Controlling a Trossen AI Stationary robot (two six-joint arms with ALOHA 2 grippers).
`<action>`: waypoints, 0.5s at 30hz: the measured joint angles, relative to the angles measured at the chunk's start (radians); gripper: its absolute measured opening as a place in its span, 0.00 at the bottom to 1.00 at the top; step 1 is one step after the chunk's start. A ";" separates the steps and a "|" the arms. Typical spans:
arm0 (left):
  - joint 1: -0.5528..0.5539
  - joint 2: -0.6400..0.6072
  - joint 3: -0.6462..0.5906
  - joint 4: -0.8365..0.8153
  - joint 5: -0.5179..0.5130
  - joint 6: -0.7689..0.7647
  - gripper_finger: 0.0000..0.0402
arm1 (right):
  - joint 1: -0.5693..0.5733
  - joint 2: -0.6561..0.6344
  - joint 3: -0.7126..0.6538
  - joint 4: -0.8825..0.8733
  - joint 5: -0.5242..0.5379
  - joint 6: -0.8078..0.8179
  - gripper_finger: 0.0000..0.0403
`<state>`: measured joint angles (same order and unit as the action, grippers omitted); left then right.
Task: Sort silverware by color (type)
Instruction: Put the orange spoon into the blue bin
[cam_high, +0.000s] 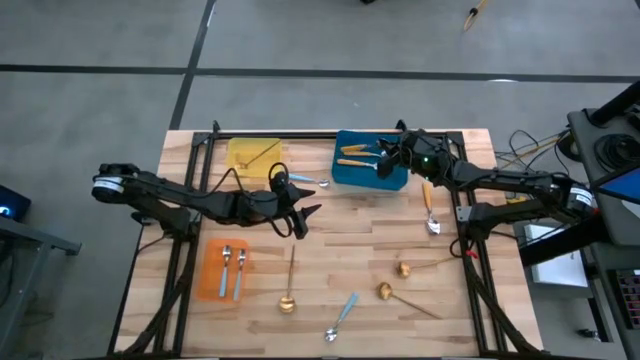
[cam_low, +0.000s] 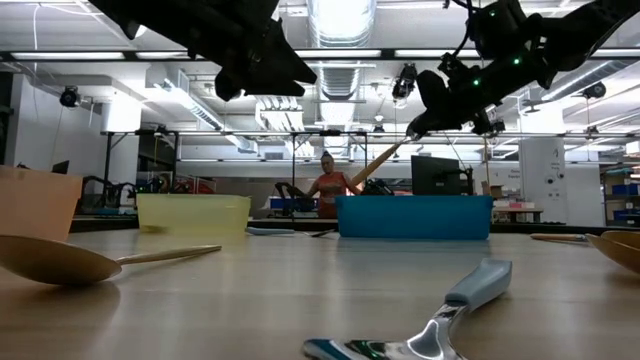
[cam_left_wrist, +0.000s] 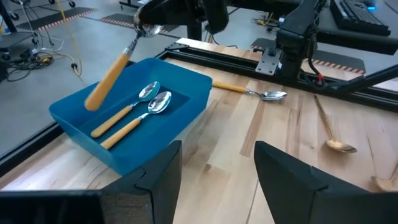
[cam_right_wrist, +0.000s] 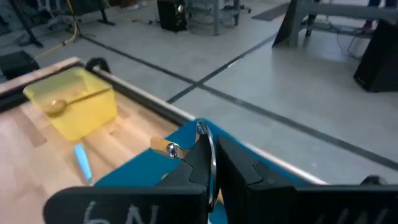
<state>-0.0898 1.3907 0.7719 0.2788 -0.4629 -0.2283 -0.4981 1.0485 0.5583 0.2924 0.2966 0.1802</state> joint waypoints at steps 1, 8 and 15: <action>0.000 0.000 0.000 0.000 0.000 -0.001 0.46 | -0.007 0.000 0.000 0.018 0.000 -0.006 0.02; 0.000 0.000 0.000 0.019 -0.001 0.000 0.46 | -0.031 0.000 -0.003 0.053 -0.056 -0.039 0.02; 0.002 0.000 0.000 0.027 -0.037 0.001 0.46 | -0.033 0.002 -0.004 0.056 -0.057 -0.042 0.02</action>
<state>-0.0879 1.3907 0.7719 0.3061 -0.4995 -0.2274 -0.5308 1.0504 0.5541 0.3481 0.2392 0.1379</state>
